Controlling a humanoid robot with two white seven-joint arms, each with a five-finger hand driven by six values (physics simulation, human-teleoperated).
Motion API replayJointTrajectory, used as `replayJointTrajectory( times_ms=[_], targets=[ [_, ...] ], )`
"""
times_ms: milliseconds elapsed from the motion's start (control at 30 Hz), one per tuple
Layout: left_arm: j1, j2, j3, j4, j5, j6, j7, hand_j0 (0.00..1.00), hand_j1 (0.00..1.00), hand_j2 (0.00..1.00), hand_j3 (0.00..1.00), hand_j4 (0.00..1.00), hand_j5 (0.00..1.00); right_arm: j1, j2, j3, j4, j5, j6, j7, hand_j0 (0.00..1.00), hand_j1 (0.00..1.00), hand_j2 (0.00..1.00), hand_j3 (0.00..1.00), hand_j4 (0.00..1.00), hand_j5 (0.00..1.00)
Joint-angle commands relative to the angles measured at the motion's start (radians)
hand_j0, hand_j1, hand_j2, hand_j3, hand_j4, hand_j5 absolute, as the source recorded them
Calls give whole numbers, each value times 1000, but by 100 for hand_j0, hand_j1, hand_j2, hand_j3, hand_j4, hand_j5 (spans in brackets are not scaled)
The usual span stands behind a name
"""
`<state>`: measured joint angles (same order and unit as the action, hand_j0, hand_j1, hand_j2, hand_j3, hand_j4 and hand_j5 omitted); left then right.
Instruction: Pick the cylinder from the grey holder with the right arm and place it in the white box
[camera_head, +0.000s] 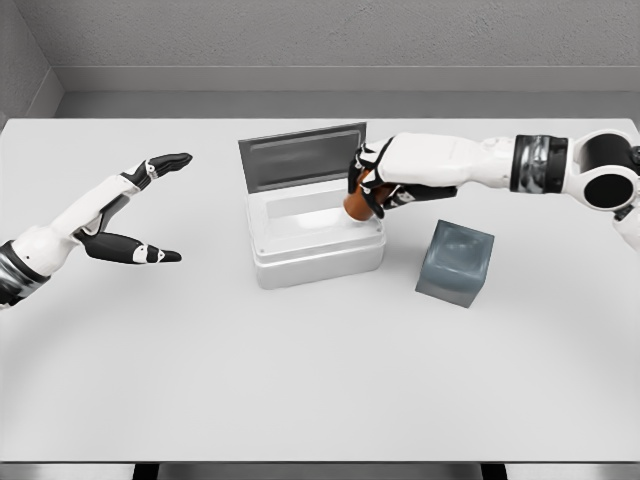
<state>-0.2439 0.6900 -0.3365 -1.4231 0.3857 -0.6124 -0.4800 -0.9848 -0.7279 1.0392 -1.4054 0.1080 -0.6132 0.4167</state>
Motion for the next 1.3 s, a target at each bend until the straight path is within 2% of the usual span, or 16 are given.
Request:
replayJointTrajectory(
  times_ms=[0, 333, 400, 600, 767, 933, 1033, 1067, 1167, 1267],
  targets=[
    [0, 0, 1, 0, 10, 2, 0, 100, 100, 100, 100, 100, 100, 0, 18, -1, 29, -2, 2, -1, 21, 21, 21, 21, 21, 21],
    [6, 0, 1, 0, 25, 2, 0, 100, 100, 100, 100, 100, 100, 0, 27, -4, 46, -4, 2, -6, 21, 21, 21, 21, 21, 21],
    [6, 0, 1, 0, 25, 2, 0, 100, 100, 100, 100, 100, 100, 0, 27, -7, 46, -4, 2, -6, 31, 31, 31, 31, 31, 31],
    [6, 0, 1, 0, 25, 2, 0, 100, 100, 100, 100, 100, 100, 0, 27, -10, 48, -5, 2, -6, 48, 48, 48, 48, 48, 48],
    [6, -3, 1, 0, 25, 2, 0, 100, 100, 100, 100, 100, 100, 0, 28, -10, 48, -5, 2, -6, 50, 50, 50, 50, 50, 50],
    [8, -4, 1, -2, 27, 2, 0, 100, 100, 100, 100, 100, 100, 2, 30, -11, 48, -5, 2, -6, 61, 61, 61, 61, 61, 61],
    [8, -4, 1, -2, 27, 2, 0, 100, 100, 100, 100, 100, 100, 2, 30, -10, 56, -5, 2, -6, 69, 69, 69, 69, 69, 69],
    [8, -4, 1, -2, 27, 2, 0, 100, 100, 100, 100, 100, 100, 0, 30, -10, 56, -4, 2, -6, 75, 75, 75, 75, 75, 75],
    [9, -4, 1, -8, 27, 2, 0, 100, 100, 100, 100, 100, 100, 2, 35, -10, 56, -4, 2, -6, 80, 80, 80, 80, 80, 80],
    [31, -4, 27, -19, 27, 2, 0, 100, 100, 100, 100, 100, 100, 0, 38, -10, 54, -4, 2, -2, 87, 87, 87, 87, 87, 87]
  ],
)
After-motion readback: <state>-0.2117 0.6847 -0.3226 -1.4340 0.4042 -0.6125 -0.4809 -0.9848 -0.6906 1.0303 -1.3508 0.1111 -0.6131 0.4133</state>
